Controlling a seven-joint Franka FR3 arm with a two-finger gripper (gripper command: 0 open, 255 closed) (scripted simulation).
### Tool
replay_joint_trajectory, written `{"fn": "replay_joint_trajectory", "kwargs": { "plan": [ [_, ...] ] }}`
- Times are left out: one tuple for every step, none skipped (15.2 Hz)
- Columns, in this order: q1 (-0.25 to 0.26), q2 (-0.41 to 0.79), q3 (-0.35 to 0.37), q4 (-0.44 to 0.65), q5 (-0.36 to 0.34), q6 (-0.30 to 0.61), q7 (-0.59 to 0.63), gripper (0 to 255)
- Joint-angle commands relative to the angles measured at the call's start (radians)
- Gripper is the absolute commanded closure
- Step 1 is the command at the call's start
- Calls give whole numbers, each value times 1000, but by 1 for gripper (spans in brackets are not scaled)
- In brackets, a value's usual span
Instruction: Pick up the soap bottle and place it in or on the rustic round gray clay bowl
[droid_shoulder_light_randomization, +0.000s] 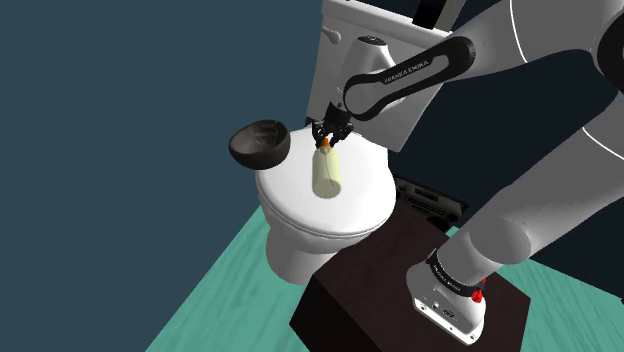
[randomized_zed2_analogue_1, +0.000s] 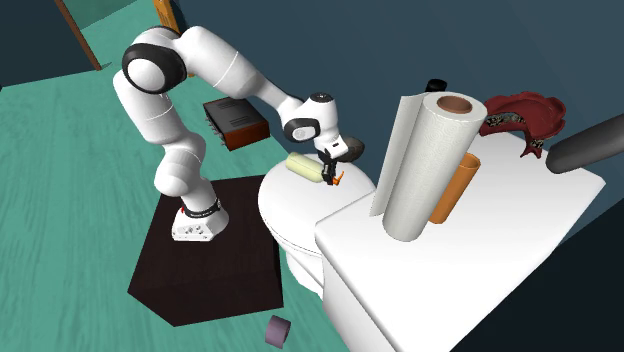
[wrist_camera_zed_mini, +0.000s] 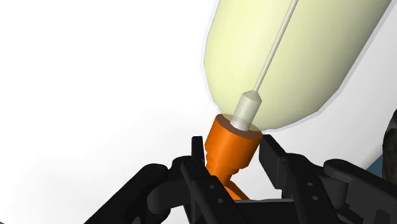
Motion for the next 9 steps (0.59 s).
{"fn": "replay_joint_trajectory", "kwargs": {
  "plan": [
    [0,0,0,0,0,0,0,255],
    [0,0,0,0,0,0,0,255],
    [0,0,0,0,0,0,0,255],
    [0,0,0,0,0,0,0,255],
    [0,0,0,0,0,0,0,255],
    [0,0,0,0,0,0,0,255],
    [1,-10,0,4,3,-14,-2,255],
    [1,-19,0,9,5,-29,-5,255],
    [1,-29,-1,15,8,-43,-7,255]
  ]
}}
